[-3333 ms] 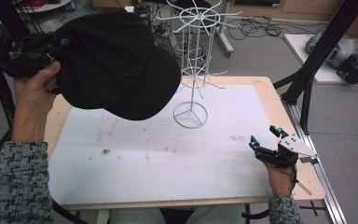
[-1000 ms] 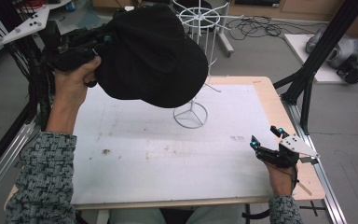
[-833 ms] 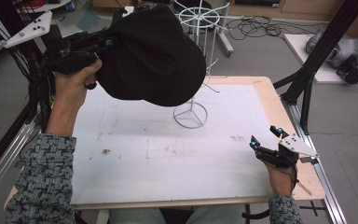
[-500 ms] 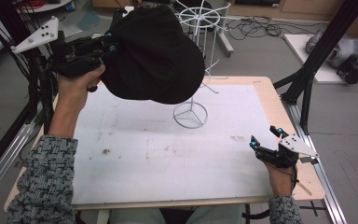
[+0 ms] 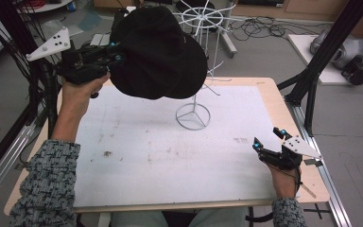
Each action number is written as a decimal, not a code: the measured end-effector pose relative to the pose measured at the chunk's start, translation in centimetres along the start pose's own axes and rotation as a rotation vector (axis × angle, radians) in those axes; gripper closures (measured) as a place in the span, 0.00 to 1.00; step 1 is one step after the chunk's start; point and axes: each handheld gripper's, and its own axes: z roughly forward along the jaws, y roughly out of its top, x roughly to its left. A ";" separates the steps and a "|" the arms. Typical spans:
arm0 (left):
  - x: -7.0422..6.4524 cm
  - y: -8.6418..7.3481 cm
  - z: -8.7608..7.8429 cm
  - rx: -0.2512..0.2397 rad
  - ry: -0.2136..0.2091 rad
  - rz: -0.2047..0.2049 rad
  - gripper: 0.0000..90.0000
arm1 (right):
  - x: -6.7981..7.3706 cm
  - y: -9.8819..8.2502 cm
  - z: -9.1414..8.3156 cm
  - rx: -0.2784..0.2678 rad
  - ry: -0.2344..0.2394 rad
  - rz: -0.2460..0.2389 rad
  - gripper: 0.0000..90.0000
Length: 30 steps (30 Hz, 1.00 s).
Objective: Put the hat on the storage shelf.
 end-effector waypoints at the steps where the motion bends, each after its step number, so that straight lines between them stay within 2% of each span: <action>1: 0.0 -0.1 0.0 0.006 0.006 0.000 0.75 | 0.0 0.0 0.0 0.000 0.000 0.000 0.18; 5: 0.1 -0.4 0.3 0.031 0.012 -0.006 0.75 | 0.1 0.0 0.0 0.001 0.001 0.002 0.18; 11: 0.2 -0.9 0.6 0.066 0.022 0.006 0.74 | 0.1 0.0 0.1 0.000 0.002 0.003 0.18; 30: 0.4 -1.9 1.2 0.138 0.044 -0.005 0.70 | 0.1 0.0 0.1 -0.001 0.001 -0.001 0.18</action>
